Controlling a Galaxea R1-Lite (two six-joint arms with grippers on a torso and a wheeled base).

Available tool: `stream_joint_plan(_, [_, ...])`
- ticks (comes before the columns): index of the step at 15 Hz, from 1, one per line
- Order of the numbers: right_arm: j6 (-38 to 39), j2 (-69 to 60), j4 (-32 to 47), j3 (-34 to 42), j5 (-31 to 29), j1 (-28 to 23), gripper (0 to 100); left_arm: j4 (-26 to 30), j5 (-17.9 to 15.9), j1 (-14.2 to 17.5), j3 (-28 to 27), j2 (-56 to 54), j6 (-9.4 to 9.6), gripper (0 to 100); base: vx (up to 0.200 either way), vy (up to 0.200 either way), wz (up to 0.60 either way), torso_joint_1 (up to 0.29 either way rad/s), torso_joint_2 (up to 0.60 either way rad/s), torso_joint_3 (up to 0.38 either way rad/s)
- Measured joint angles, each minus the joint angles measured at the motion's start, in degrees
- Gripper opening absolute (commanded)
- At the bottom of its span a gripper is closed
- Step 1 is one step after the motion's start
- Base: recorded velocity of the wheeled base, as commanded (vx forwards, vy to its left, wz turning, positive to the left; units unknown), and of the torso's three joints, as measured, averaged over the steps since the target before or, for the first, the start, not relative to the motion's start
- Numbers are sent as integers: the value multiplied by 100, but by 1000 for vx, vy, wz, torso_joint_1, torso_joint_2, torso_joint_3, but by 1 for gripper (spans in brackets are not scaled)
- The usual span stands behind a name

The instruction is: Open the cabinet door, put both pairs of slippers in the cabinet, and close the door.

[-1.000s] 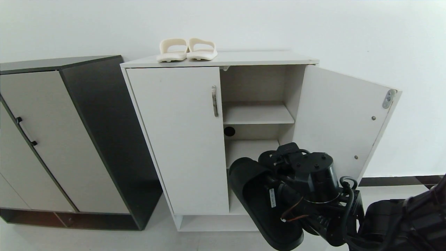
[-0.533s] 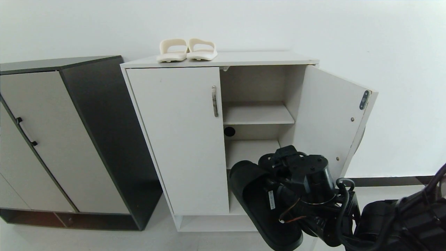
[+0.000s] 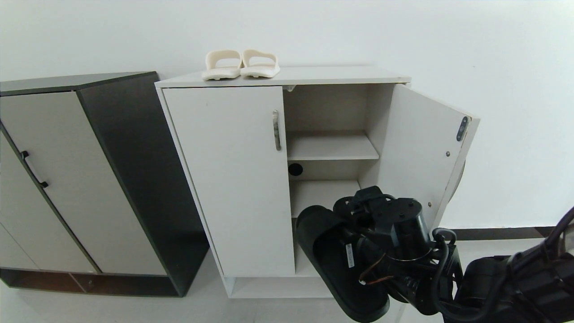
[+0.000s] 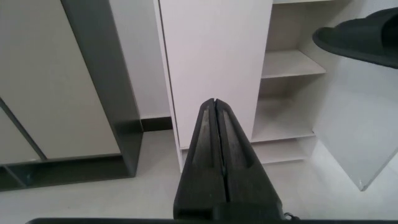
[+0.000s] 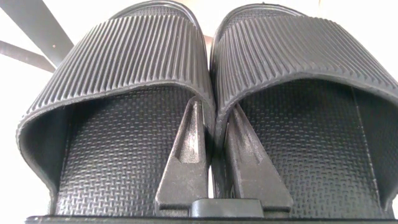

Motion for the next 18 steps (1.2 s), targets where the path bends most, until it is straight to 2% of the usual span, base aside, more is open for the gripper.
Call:
stream_joint_plan(7, [178,455,-74,-507,-550,-389,0,5,0,2,0,-88,-27,0,0,0,0,0,0,0])
stream_joint_plan(12, [213,936,-74,-892,-919,-846,0,9,0,2,0,-90,-30,0,0,0,0,0,0,0])
stream_joint_plan(18, [213,1124,-77,-978,-979,-920,0,6,0,2,0,-90,-29,0,0,0,0,0,0,0])
